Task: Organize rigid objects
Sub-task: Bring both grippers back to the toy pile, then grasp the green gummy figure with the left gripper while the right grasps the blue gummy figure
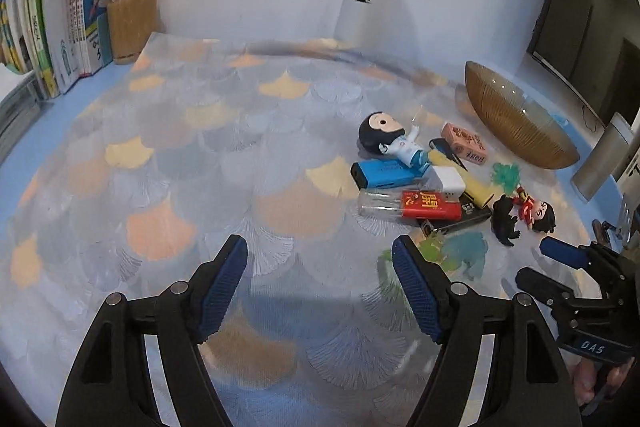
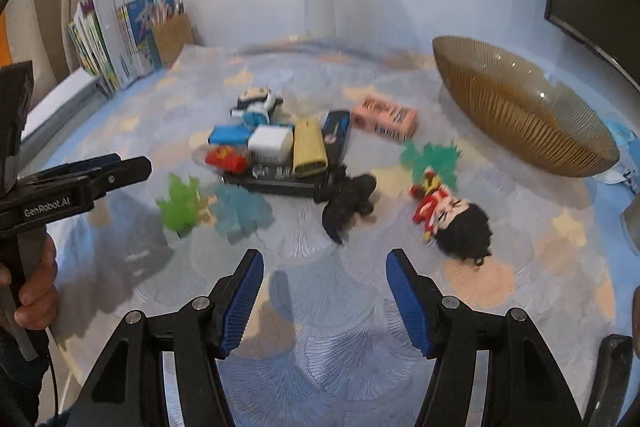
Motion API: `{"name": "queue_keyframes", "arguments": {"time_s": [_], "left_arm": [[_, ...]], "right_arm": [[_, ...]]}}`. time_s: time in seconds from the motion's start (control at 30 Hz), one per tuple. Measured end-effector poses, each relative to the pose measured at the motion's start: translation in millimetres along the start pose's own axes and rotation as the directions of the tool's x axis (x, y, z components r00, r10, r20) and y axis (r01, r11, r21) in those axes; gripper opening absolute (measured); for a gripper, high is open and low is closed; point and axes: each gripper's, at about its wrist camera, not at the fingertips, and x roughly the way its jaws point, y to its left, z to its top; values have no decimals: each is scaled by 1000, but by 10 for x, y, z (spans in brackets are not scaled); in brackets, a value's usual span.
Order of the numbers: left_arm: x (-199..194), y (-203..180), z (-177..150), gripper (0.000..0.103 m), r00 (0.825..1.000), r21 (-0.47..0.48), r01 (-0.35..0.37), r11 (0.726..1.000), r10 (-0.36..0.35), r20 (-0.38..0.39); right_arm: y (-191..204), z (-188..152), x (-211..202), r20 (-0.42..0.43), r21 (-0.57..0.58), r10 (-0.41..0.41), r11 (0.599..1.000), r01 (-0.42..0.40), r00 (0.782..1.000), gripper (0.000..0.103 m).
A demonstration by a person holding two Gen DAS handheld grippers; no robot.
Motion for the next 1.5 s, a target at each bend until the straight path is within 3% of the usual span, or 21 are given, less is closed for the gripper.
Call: {"name": "queue_keyframes", "arguments": {"time_s": [0.23, 0.43, 0.7, 0.8, 0.87, 1.0, 1.1, 1.23, 1.33, 1.5], "left_arm": [[-13, -59, -55, 74, 1000, 46, 13, 999, -14, 16], [-48, -93, -75, 74, 997, 82, 75, 994, -77, 19], [-28, -143, -74, 73, 981, 121, 194, 974, -189, -53], [-58, -187, -94, 73, 980, 146, 194, 970, -186, -70], [-76, -215, -122, 73, 980, 166, 196, 967, -185, -79], [-85, -289, -183, 65, 974, 206, 218, 954, -200, -107], [-53, -363, -191, 65, 970, 229, 232, 945, -207, -129], [45, -436, -150, 55, 966, 243, 236, 941, -202, -159], [114, -411, -112, 55, 961, 224, 250, 942, -214, -173], [153, -447, -124, 53, 954, 237, 265, 935, -219, -203]], "right_arm": [[-131, -35, 21, -13, 54, 39, 998, -38, 999, 62], [-46, -46, 11, -14, 22, 31, 999, -30, 999, 62], [-12, -35, -19, -3, 0, 31, 1000, -31, 1000, 62], [93, 26, -22, -24, -2, 85, 996, -86, 996, 62], [221, 104, -32, -22, -27, 79, 996, -80, 997, 62], [419, 223, 93, -54, -79, 79, 993, -83, 995, 51], [467, 269, 199, -70, -74, 83, 993, -88, 994, 51], [412, 319, 314, -84, -48, 84, 995, -88, 993, 49], [318, 331, 390, -104, 8, 163, 987, -163, 981, 44], [303, 316, 366, -92, 18, 194, 981, -193, 977, 37]]}}
